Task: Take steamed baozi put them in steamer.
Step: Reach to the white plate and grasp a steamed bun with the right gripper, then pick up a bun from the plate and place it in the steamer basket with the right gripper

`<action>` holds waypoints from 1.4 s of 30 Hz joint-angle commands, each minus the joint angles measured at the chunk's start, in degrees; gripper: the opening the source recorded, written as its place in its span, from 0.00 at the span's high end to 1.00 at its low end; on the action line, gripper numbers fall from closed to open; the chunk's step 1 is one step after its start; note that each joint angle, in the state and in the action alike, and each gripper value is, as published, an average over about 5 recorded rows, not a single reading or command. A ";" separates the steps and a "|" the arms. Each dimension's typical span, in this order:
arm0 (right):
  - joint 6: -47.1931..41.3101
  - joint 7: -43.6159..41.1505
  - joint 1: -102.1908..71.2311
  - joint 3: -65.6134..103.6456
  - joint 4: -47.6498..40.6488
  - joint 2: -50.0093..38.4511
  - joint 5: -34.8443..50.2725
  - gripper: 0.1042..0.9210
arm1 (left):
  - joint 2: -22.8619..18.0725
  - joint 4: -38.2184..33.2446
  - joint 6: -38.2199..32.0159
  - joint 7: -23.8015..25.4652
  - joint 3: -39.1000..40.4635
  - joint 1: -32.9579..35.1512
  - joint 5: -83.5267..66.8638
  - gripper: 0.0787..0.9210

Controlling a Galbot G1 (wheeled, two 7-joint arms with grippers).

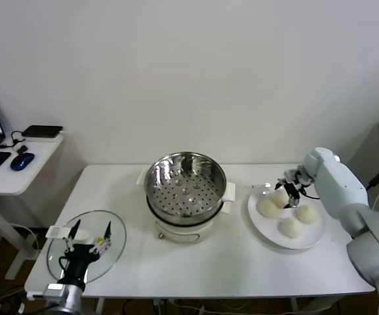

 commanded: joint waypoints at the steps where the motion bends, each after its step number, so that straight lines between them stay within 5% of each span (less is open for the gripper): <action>1: 0.16 0.34 0.04 0.91 -0.27 0.19 -1.52 0.12 | 0.00 -0.11 0.02 0.01 -0.02 0.05 0.02 0.12; 33: 0.30 1.01 -0.67 1.26 0.63 -0.07 -2.12 0.32 | -0.18 0.00 -0.23 -0.04 -0.24 0.33 -0.22 0.12; 42: 1.26 -1.11 -0.65 -2.47 9.09 -3.97 1.18 0.34 | -0.21 -0.03 -0.26 -0.05 -0.62 0.43 -0.26 0.12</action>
